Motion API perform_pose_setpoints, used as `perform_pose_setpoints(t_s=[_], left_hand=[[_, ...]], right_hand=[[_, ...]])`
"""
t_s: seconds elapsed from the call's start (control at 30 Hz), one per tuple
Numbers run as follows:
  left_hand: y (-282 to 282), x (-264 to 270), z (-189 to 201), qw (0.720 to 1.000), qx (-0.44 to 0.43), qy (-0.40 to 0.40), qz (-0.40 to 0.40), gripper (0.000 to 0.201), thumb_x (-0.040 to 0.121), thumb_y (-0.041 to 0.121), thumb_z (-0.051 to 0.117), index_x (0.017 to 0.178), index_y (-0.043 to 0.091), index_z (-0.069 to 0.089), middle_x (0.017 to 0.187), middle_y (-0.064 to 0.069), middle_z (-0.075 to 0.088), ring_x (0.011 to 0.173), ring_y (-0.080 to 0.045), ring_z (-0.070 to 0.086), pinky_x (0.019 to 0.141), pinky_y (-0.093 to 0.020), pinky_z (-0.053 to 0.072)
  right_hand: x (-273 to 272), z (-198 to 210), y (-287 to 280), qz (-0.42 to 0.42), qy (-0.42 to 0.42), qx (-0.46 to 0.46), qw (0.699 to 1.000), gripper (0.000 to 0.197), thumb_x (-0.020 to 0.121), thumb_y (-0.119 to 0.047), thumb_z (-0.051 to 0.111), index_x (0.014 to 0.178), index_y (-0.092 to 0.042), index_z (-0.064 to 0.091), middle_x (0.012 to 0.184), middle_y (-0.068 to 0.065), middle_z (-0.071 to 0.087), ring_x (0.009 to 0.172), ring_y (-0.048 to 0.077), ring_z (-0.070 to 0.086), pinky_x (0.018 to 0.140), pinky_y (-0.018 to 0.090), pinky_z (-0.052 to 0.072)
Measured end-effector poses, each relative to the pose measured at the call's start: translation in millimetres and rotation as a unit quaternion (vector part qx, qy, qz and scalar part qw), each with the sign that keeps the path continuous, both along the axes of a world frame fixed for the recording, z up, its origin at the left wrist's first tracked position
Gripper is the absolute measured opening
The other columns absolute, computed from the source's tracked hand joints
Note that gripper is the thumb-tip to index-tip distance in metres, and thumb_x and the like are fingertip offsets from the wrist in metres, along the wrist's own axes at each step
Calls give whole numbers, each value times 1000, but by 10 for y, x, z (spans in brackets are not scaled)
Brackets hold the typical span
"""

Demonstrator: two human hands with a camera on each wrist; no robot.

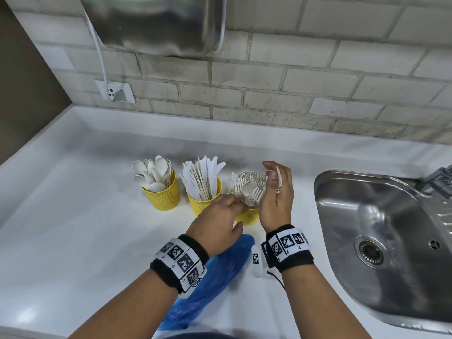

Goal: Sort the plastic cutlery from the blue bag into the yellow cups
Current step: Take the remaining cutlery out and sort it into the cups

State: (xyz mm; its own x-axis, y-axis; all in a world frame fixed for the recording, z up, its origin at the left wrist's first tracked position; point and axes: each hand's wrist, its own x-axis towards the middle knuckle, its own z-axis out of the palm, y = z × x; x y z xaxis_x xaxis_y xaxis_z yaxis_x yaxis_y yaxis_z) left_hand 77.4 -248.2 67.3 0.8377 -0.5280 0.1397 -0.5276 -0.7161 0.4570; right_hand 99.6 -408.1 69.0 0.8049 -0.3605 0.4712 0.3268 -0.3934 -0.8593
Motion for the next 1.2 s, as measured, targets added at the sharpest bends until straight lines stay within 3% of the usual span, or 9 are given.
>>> perform_pose_setpoints(t_s=[0.13, 0.3, 0.5, 0.63, 0.77, 0.87, 0.97, 1.07, 1.2], left_hand=[[11, -4, -6, 1000, -7, 3, 1, 43, 94, 22, 64, 137, 21, 62, 137, 2, 59, 128, -19, 49, 108, -27, 39], [13, -2, -17, 1000, -12, 5, 5, 44, 94, 23, 65, 138, 22, 62, 137, 3, 58, 128, -16, 48, 107, -21, 34], [16, -1, -27, 1000, -11, 9, 7, 46, 95, 24, 64, 140, 23, 60, 137, 4, 58, 129, -15, 47, 109, -23, 36], [21, -7, -34, 1000, -8, 10, 8, 47, 94, 23, 64, 141, 23, 60, 138, 4, 58, 129, -16, 48, 109, -25, 37], [14, -15, -36, 1000, -13, 10, 7, 48, 94, 23, 65, 142, 23, 59, 137, 3, 58, 128, -17, 49, 109, -27, 39], [20, -5, -45, 1000, -13, 12, 7, 48, 94, 24, 64, 142, 23, 59, 138, 3, 57, 129, -16, 47, 110, -27, 39], [25, -5, -54, 1000, -16, 12, 5, 48, 94, 23, 64, 141, 24, 59, 139, 4, 57, 130, -15, 47, 111, -26, 38], [29, -8, -61, 1000, -22, 8, -1, 47, 93, 22, 64, 140, 23, 59, 138, 4, 58, 130, -16, 48, 111, -26, 38], [32, -12, -67, 1000, -19, 4, -1, 47, 93, 22, 64, 140, 22, 59, 141, 3, 57, 131, -17, 51, 112, -28, 40]], right_hand=[[-21, 33, -27, -74, 50, 25, 996, 45, 104, -47, 24, 111, -25, 62, 111, -4, 47, 112, 11, 45, 99, 28, 35], [-47, 212, -136, -53, 103, 28, 993, 25, 106, -26, 29, 101, -15, 51, 62, -4, 48, 52, 7, 46, 59, 36, 34], [-13, 189, -213, -64, 123, 55, 989, 19, 99, -38, 51, 83, -29, 55, 62, 5, 63, 59, 27, 67, 67, 47, 57], [-73, 209, -190, -55, 129, 100, 985, 23, 100, -38, 55, 79, -29, 52, 51, 11, 64, 47, 30, 67, 63, 50, 61], [-133, 149, -188, -25, 149, 179, 972, 35, 108, -37, 43, 86, -14, 57, 58, 7, 63, 57, 38, 70, 61, 51, 62], [-179, 19, -209, -24, 123, 14, 992, 41, 106, -44, 30, 91, -19, 58, 83, 7, 63, 78, 30, 65, 76, 54, 56], [-198, -134, -204, 11, 166, -134, 977, 52, 102, -53, 21, 119, -19, 56, 104, 2, 46, 100, 25, 54, 96, 45, 47], [-219, -182, -193, 23, 211, -126, 969, 59, 97, -51, 33, 149, -25, 38, 121, 1, 38, 120, 28, 48, 109, 42, 40], [-218, 38, -188, 22, 108, -138, 984, 71, 88, -34, 43, 156, -18, 30, 144, 5, 33, 137, 25, 39, 116, 43, 36]])
